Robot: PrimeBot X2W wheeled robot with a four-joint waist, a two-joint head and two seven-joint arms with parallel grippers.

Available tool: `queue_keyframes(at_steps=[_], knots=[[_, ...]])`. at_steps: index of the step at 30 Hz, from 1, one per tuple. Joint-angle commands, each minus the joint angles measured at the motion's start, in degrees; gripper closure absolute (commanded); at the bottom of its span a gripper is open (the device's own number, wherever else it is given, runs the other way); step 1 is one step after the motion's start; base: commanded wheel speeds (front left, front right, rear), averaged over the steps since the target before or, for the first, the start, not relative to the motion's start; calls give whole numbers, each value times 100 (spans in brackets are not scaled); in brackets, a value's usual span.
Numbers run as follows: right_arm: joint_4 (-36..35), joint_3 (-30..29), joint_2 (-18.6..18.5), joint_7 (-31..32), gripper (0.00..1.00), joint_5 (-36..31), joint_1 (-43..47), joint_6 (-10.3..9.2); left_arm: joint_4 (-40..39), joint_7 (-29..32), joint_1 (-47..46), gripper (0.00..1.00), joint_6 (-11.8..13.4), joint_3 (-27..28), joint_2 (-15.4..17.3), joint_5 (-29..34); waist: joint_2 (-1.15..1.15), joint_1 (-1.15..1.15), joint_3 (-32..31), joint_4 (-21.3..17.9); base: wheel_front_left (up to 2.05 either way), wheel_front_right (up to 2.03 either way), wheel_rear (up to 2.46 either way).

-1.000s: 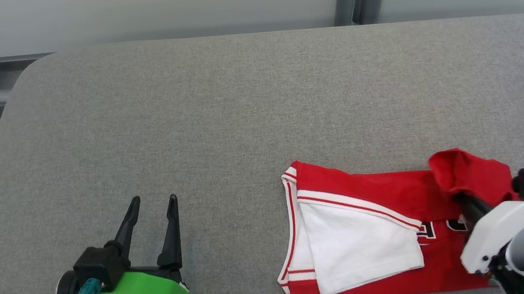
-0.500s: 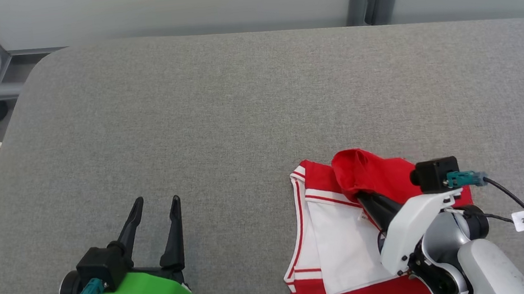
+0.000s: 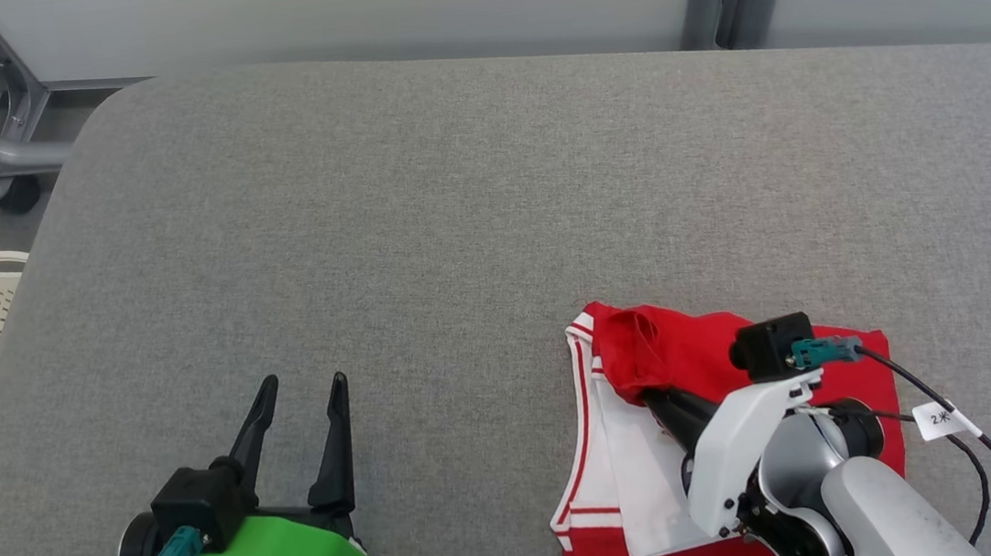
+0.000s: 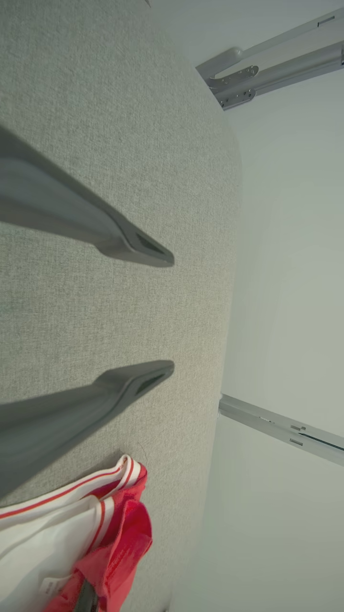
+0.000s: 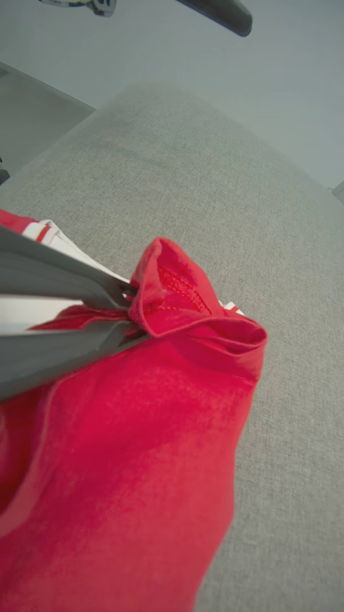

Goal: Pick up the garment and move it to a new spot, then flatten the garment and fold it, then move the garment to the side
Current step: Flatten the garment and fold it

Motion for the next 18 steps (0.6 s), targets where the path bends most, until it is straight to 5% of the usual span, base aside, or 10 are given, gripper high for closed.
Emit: queue_keyframes(at_steps=[1,9,10,11,12,18], knots=[[54,77,-9,-78,100,-81,-123,-1,2,-17,-58,0,-14,-2,29,-46,0,0,-10,23,0,0,0],[502,336,-11,-184,100,55,-279,-1,34,-17,-87,0,-14,-75,7,-64,0,0,-5,129,0,0,0],[538,338,-11,-197,92,39,-290,-1,37,-16,-86,0,-14,-79,6,-65,0,0,-4,134,0,0,0],[567,342,-11,-228,31,14,-307,-1,38,-17,-82,0,-14,-79,5,-66,0,0,-6,137,0,0,0],[585,324,-11,-250,0,63,-308,-1,38,-17,-75,0,-14,-75,7,-65,0,0,-9,136,0,0,0],[376,458,-10,-109,0,628,-176,-1,26,-16,5,0,-14,-28,14,-60,0,0,-45,97,0,0,0]])
